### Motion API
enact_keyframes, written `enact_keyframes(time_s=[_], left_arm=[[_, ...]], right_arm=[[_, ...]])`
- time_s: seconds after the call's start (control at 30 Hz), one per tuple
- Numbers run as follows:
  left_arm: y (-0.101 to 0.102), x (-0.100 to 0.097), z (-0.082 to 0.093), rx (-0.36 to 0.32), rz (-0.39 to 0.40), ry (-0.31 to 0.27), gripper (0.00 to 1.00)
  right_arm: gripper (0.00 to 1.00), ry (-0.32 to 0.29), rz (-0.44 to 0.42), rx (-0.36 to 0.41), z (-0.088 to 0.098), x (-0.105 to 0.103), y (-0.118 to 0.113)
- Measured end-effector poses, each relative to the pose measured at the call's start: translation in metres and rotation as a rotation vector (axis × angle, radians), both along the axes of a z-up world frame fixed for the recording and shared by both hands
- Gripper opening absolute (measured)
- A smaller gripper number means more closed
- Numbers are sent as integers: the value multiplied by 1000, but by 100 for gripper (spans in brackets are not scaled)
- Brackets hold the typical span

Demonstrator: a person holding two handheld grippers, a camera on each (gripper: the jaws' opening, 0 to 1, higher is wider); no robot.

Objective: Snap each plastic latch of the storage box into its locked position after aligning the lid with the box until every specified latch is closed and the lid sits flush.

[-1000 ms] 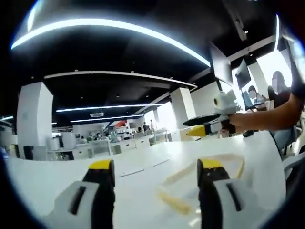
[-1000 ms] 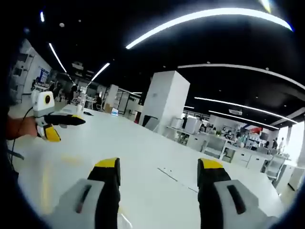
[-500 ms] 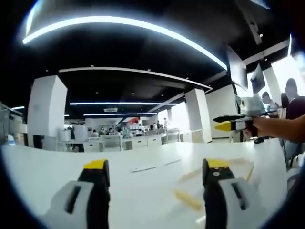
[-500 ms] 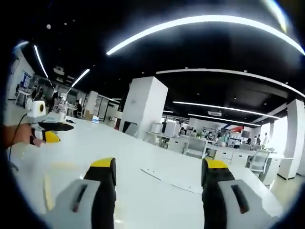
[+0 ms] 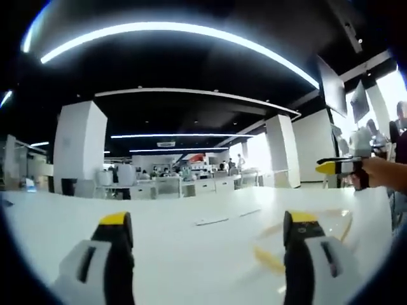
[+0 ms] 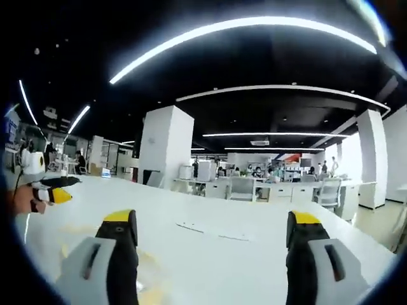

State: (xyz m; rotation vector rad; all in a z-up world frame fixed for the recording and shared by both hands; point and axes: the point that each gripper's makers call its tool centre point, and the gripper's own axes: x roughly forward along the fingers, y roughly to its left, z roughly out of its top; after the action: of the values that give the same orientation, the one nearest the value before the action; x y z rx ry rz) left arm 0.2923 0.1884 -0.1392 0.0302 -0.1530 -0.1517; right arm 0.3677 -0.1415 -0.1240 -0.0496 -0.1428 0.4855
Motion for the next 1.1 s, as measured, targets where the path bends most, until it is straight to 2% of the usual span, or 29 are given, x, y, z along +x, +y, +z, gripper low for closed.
enact_keyframes(time_s=[0.27,0.37,0.5,0.7,0.93,1.0,1.07,1.1], left_arm=[[10,-3,3,16,61,-7,100],[14,-4,4,20,85,-9,100],[13,-5,4,22,82,-6,100],[15,-8,0,19,109,36,100],[10,-18,2,-5,93,34,100],[11,-24,5,-21,92,15,100],[9,-31,12,-19,93,-29,100],[6,-34,11,-14,89,-27,100]], right_arm=[[100,12,-52,-19,-7,-10,-2],[100,24,-101,-28,-12,-15,-5],[100,25,-131,-28,-12,-20,-9],[99,49,-143,-28,-16,-27,-10],[98,45,-139,-49,-13,-43,-7],[97,53,-128,-33,-15,-47,-6],[96,58,-126,-38,-19,-50,-3],[96,65,-125,-36,-22,-53,-4]])
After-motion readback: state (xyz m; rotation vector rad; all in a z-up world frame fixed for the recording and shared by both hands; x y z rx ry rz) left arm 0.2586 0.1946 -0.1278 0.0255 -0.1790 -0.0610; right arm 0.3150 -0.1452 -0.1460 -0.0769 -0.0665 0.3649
